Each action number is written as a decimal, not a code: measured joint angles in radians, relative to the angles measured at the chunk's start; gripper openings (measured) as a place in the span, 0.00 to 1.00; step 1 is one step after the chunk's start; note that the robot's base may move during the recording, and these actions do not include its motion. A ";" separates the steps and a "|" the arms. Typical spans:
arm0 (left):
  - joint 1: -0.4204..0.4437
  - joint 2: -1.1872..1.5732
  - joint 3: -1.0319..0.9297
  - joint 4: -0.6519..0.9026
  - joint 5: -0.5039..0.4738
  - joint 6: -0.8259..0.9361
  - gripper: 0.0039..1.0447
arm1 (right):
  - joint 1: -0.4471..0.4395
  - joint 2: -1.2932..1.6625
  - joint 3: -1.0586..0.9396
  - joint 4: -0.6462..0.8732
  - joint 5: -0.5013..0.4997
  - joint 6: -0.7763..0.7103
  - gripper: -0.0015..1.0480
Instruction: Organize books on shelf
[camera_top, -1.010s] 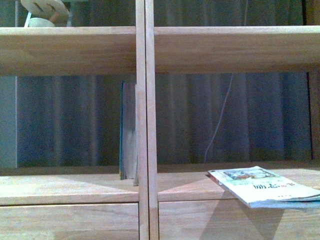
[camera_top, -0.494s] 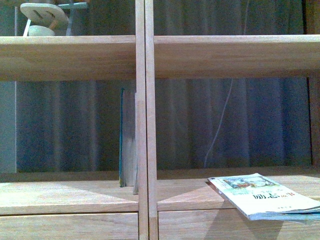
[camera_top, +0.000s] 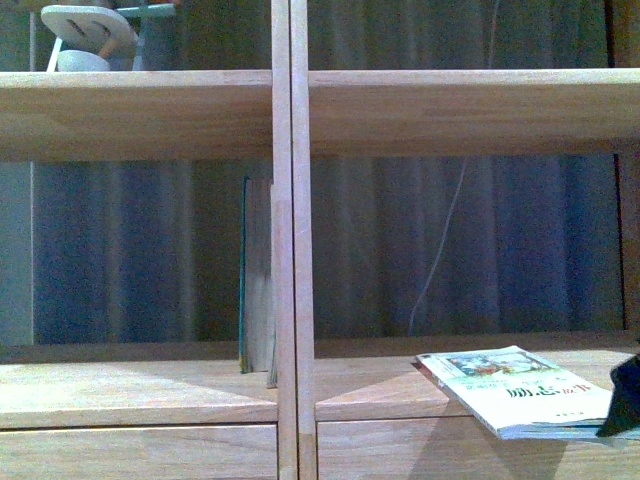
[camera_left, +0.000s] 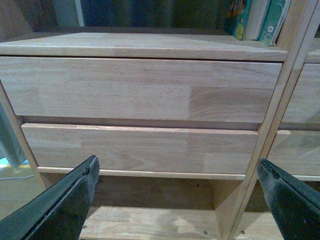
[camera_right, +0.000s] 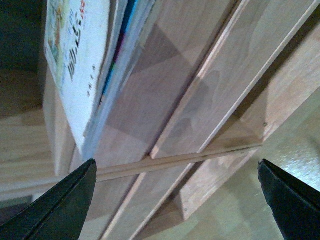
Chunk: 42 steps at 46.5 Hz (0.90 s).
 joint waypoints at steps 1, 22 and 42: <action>0.000 0.000 0.000 0.000 0.000 0.000 0.93 | 0.000 0.016 0.021 0.000 -0.003 0.029 0.93; 0.000 0.000 0.000 0.000 0.000 0.000 0.93 | -0.004 0.305 0.305 0.070 -0.002 0.275 0.93; 0.000 0.000 0.000 0.000 0.000 0.000 0.93 | 0.008 0.390 0.386 0.088 0.024 0.258 0.78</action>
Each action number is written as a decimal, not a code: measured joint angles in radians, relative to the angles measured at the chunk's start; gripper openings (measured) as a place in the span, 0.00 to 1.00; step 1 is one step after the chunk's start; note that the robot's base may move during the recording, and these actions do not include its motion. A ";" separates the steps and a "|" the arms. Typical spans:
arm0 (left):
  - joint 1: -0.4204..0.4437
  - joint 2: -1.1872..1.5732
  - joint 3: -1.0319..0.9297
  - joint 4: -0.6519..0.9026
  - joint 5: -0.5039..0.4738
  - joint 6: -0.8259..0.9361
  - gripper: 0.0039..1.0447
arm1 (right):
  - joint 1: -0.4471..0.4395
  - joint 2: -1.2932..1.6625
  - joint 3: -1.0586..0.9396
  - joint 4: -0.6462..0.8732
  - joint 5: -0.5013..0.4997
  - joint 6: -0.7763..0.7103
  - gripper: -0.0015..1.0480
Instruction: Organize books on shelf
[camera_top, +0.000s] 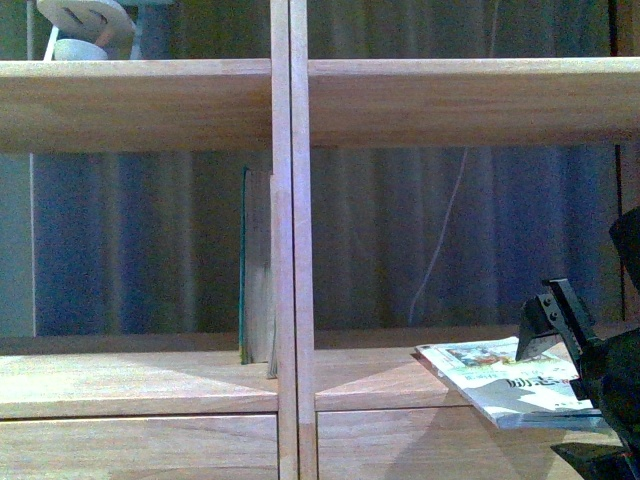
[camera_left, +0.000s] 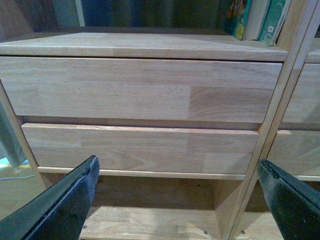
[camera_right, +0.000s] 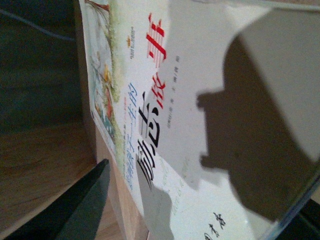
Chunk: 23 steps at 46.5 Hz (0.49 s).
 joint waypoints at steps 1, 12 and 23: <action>0.000 0.000 0.000 0.000 0.000 0.000 0.93 | 0.000 0.000 0.000 0.002 0.000 -0.002 0.74; 0.000 0.000 0.000 0.000 0.000 0.000 0.93 | -0.009 0.000 0.000 0.007 -0.005 -0.006 0.32; 0.000 0.000 0.000 0.000 0.000 0.000 0.93 | -0.016 -0.011 -0.004 0.034 -0.013 -0.011 0.07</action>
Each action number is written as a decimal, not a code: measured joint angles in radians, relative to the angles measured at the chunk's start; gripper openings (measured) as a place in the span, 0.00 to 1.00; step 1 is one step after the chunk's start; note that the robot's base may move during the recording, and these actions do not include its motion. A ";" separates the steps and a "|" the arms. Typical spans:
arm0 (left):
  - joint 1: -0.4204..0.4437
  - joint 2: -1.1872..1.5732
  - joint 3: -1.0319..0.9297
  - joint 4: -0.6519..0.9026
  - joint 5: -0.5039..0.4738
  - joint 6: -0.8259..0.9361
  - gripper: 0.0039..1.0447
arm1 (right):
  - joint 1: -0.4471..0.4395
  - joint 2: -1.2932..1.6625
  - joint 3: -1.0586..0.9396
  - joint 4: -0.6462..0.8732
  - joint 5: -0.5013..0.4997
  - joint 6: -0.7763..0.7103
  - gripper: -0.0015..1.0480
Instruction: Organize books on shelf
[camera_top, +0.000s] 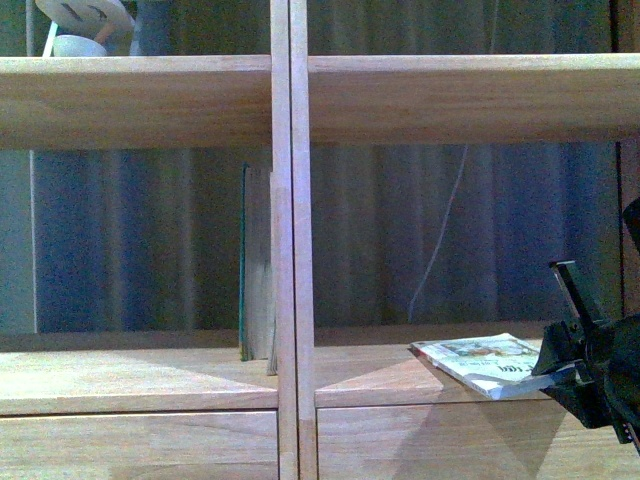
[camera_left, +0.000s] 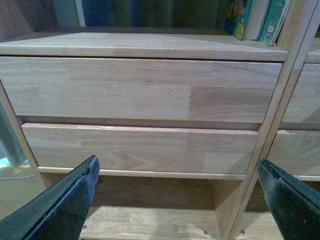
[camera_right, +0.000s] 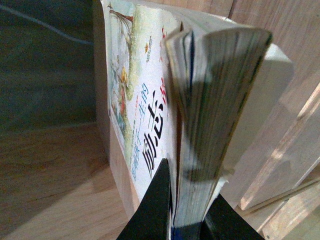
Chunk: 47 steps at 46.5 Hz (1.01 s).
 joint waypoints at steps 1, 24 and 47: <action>0.000 0.000 0.000 0.000 0.000 0.000 0.93 | 0.000 -0.001 -0.002 0.003 0.000 -0.002 0.07; 0.000 0.000 0.000 0.000 0.000 0.000 0.93 | -0.052 -0.241 -0.105 0.081 -0.204 -0.285 0.07; 0.000 0.000 0.000 0.000 0.000 0.000 0.93 | -0.163 -0.608 -0.303 0.008 -0.490 -0.516 0.07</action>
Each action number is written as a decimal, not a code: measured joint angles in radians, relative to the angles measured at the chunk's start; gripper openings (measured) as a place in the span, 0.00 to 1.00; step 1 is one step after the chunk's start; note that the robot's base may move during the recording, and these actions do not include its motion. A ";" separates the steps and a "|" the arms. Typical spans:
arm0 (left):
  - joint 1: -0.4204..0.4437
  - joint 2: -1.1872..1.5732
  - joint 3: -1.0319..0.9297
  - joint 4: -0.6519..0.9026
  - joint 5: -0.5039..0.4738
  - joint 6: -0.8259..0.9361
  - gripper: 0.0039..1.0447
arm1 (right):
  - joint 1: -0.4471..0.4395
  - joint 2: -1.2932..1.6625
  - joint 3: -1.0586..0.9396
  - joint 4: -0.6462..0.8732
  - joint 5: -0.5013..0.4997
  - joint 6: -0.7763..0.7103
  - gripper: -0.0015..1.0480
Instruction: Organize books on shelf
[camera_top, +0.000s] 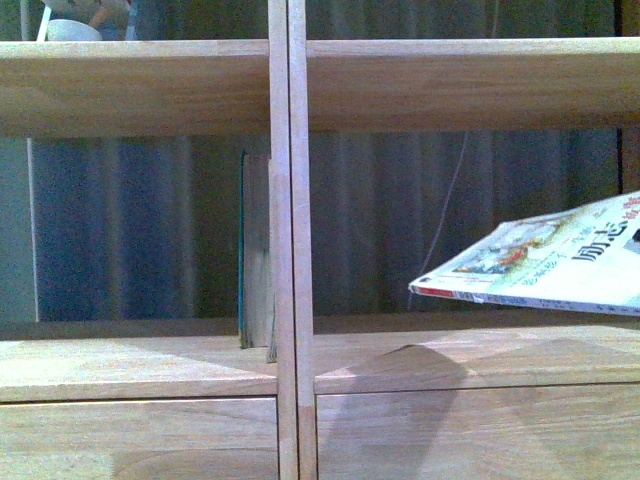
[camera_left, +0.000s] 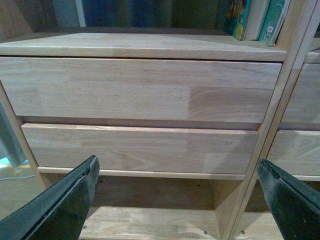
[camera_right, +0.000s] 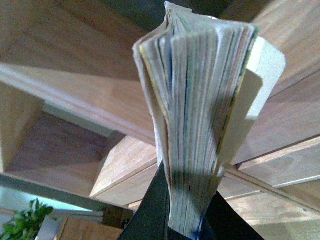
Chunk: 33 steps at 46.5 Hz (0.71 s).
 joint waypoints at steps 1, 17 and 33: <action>0.000 0.000 0.000 0.000 0.000 0.000 0.93 | 0.009 -0.025 -0.003 0.000 -0.009 -0.006 0.07; 0.013 0.082 0.007 0.099 0.002 -0.079 0.93 | 0.155 -0.135 0.000 -0.016 0.009 -0.057 0.07; 0.090 0.729 0.328 0.510 0.374 -0.364 0.93 | 0.317 -0.188 0.011 -0.016 0.058 -0.097 0.07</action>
